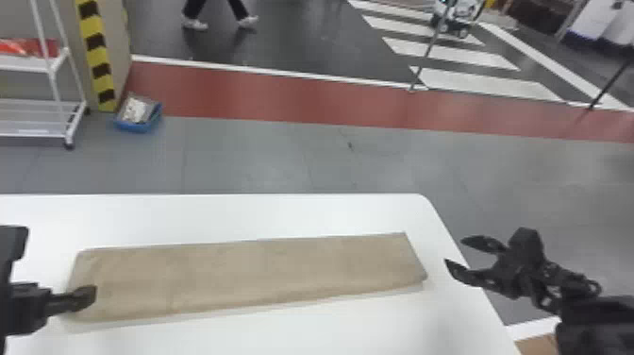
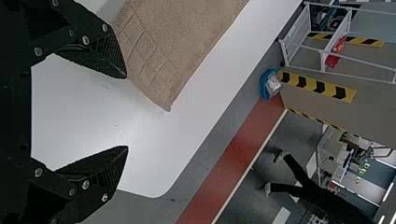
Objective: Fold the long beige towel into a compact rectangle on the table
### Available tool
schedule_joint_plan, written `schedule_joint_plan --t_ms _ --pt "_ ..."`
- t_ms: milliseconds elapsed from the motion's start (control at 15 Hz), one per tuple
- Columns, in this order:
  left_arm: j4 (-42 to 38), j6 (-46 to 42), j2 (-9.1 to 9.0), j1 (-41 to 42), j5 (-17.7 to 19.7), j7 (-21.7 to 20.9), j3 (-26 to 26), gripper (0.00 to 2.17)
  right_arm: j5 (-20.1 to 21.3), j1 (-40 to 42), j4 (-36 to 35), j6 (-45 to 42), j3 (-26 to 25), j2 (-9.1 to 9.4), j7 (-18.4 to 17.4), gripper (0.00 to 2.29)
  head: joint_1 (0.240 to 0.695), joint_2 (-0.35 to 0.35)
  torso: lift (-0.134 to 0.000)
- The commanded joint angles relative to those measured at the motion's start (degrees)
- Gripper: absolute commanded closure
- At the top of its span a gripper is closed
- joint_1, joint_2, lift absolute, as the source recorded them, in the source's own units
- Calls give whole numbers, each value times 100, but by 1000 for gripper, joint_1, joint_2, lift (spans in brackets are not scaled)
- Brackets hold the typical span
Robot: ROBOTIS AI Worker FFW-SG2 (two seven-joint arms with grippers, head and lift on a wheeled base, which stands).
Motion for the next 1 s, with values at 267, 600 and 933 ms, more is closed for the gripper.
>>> schedule_joint_plan --t_ms 267,600,933 --pt "-8 0 4 8 -5 -26 1 140 57 -3 0 -193 -5 8 1 414 695 -309 0" --pt "-8 88 31 44 4 -35 27 140 356 5 0 -334 65 26 -61 468 695 -299 0" --pt "-113 106 57 167 4 -79 54 140 506 32 18 -334 162 44 -35 468 695 -293 0"
